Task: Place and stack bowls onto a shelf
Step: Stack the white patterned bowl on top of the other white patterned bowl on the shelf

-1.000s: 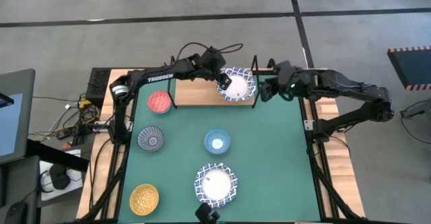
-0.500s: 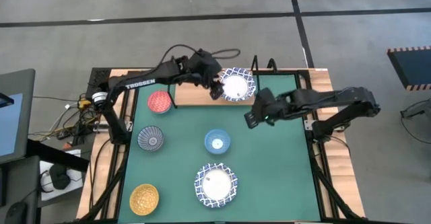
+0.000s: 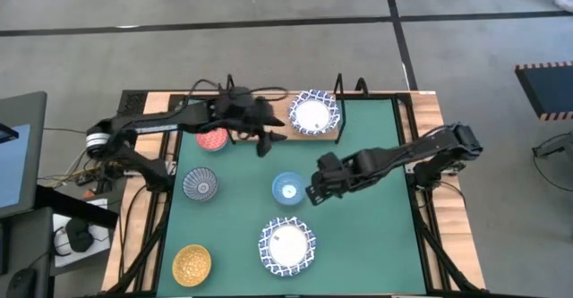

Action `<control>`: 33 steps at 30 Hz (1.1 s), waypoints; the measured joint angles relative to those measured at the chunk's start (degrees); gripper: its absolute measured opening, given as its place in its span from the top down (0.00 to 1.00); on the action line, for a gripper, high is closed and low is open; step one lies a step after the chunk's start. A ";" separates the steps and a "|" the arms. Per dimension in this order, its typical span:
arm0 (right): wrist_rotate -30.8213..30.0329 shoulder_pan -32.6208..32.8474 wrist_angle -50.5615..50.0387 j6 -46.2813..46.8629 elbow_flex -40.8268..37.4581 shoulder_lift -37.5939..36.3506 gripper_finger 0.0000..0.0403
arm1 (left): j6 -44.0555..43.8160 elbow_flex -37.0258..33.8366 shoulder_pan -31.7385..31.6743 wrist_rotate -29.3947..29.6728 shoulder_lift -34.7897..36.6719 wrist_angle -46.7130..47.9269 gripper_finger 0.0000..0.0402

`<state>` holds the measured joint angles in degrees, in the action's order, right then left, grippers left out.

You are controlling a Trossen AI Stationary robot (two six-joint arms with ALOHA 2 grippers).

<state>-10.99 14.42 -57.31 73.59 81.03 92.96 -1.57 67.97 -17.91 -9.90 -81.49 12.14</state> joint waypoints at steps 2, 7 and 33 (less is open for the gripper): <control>1.99 0.35 2.73 1.13 0.00 1.90 0.62 | 1.27 -3.52 -0.02 -1.04 3.77 -3.98 0.49; 5.12 0.58 9.37 2.87 0.00 5.97 0.62 | -0.12 -13.65 -0.22 -4.17 10.66 -12.76 0.49; 21.28 2.64 22.37 -13.12 -0.03 21.10 0.72 | -2.04 -25.32 2.38 -4.24 20.48 -13.29 0.49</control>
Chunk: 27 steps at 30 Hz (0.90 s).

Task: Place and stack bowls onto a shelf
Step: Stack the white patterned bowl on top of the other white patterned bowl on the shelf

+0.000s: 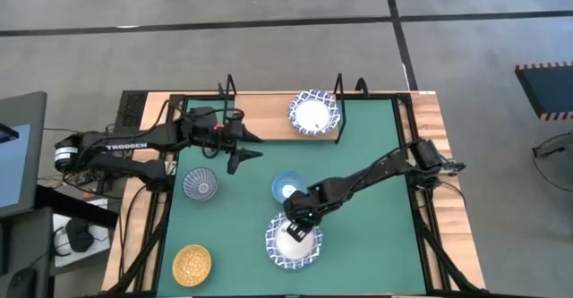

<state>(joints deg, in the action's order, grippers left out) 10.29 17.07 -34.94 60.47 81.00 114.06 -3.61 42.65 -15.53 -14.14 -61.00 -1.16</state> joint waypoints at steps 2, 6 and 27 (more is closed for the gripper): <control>-0.09 -0.01 -0.65 0.05 0.05 0.25 0.78 | 0.06 0.00 0.00 -0.01 0.03 1.08 0.49; 0.01 0.03 -1.03 0.56 0.01 0.09 0.87 | -0.53 0.00 -0.02 -0.01 0.52 1.61 0.49; -4.66 0.03 -8.55 -7.33 0.00 -1.35 0.58 | 2.50 0.00 0.13 6.26 0.95 0.16 0.49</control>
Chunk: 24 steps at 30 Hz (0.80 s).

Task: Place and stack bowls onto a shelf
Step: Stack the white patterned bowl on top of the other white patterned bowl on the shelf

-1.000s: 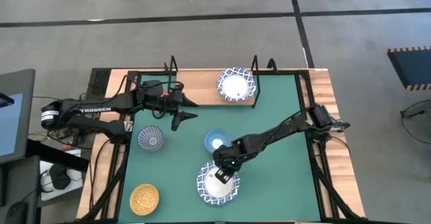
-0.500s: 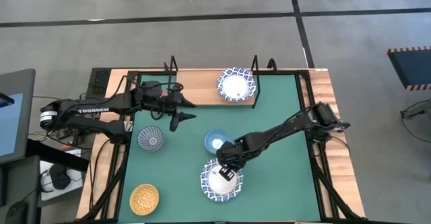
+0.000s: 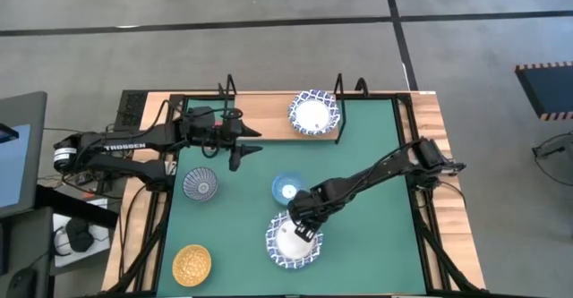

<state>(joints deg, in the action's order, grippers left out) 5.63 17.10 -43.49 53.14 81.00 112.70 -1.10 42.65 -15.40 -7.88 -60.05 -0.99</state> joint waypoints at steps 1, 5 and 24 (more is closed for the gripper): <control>0.40 -0.20 -0.05 -0.25 -0.06 0.13 0.59 | 0.71 0.00 0.00 0.42 -0.02 -0.04 0.49; 0.89 -1.45 -1.39 -0.91 -0.06 0.13 0.72 | 3.19 0.00 0.00 0.92 -0.02 -0.48 0.49; 2.60 -15.18 -9.91 -26.48 10.38 -10.00 0.94 | 3.76 0.00 -0.15 5.17 -0.02 -2.86 0.49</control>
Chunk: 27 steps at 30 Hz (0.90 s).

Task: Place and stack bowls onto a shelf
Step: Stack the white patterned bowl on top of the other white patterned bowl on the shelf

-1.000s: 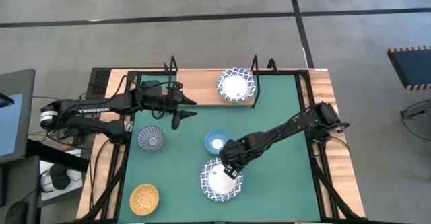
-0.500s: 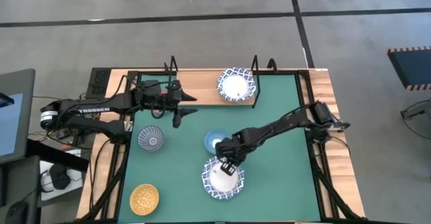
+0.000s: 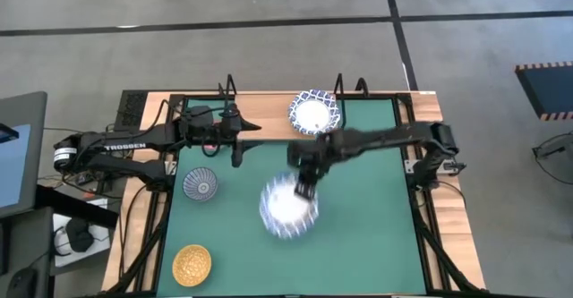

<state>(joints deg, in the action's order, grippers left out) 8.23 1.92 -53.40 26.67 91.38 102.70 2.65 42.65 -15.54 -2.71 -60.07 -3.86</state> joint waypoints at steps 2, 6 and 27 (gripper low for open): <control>-4.01 -3.38 -1.52 -1.78 0.61 -1.93 0.94 | 0.71 0.00 -0.50 1.44 0.00 -0.04 0.49; -12.99 -11.23 -3.06 -5.31 0.75 -6.26 0.94 | -1.11 0.00 -2.35 2.13 0.01 0.00 0.49; -7.69 -40.95 -3.59 -30.46 0.71 -5.75 0.86 | -6.58 0.02 -10.52 2.12 0.07 -0.42 0.49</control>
<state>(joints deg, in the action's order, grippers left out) 0.54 -39.04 -56.99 -3.79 92.09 96.95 -3.92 42.68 -26.07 -0.59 -60.01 -4.27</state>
